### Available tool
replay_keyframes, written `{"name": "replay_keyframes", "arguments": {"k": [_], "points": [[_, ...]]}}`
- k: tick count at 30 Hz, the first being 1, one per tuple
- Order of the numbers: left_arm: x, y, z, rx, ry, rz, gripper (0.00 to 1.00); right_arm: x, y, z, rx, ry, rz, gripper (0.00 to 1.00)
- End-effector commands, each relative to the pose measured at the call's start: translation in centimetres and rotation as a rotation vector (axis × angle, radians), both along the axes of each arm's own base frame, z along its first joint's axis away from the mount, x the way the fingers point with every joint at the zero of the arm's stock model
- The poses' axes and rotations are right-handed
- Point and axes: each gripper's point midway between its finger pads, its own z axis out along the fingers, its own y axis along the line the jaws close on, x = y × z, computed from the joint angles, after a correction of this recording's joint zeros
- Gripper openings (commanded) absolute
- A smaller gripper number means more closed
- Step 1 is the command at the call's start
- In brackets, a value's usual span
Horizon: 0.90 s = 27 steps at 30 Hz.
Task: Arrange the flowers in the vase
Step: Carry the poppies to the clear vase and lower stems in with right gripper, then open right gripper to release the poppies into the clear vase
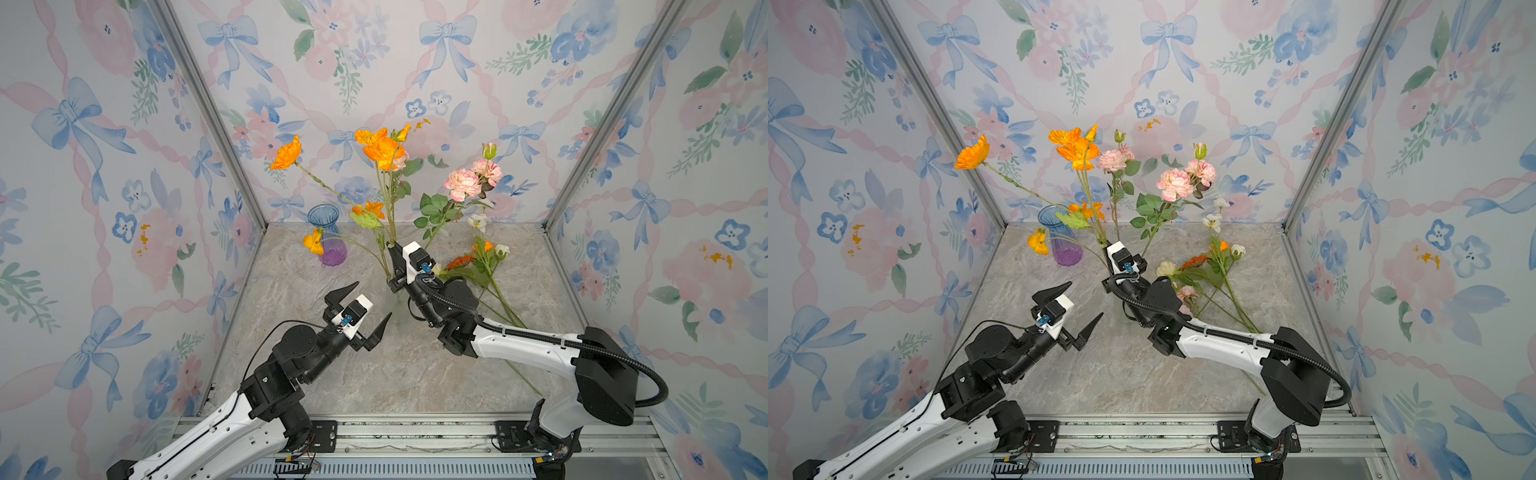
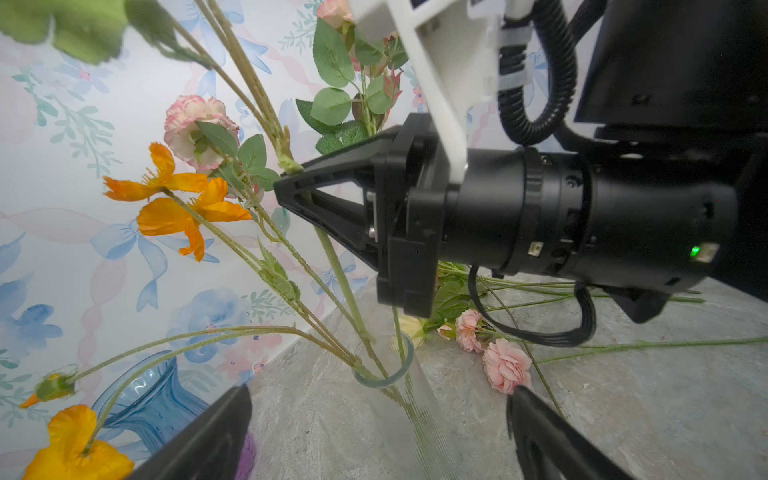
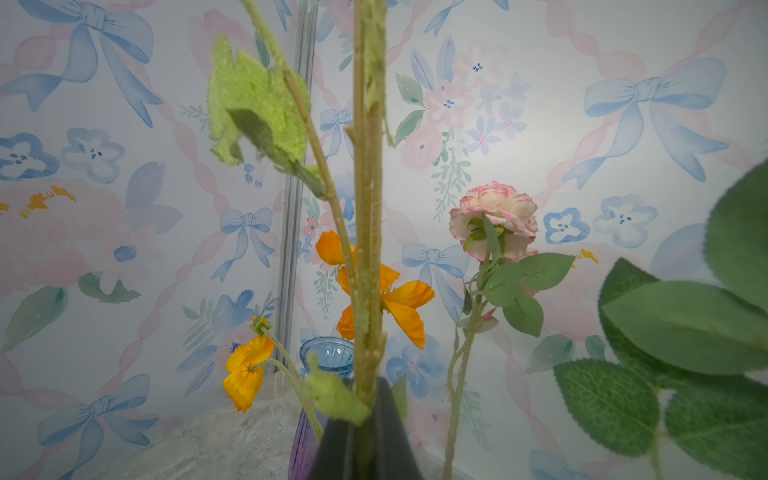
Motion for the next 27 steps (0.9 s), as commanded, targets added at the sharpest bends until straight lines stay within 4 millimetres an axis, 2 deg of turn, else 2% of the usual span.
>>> {"name": "replay_keyframes", "arguments": {"k": [1,6,14,16,27], "points": [[0.1,-0.1,-0.7,0.003,0.018,-0.005,0.98,0.9,-0.6,-0.8,0.007,-0.017,-0.045,0.01],[0.1,-0.1,-0.8,0.004,0.019,-0.005,0.98,1.8,-0.9,-2.1,-0.009,-0.006,-0.070,0.01],[0.2,-0.3,-1.0,0.012,0.024,-0.010,0.98,2.0,-1.4,-2.5,-0.033,-0.032,-0.088,0.02],[0.2,-0.3,-1.0,0.012,0.024,-0.010,0.98,2.5,-1.0,-4.1,-0.056,-0.017,-0.088,0.02],[0.3,-0.3,-1.2,0.019,0.028,-0.008,0.98,3.2,-1.3,-6.7,-0.046,-0.007,-0.105,0.03]]}}
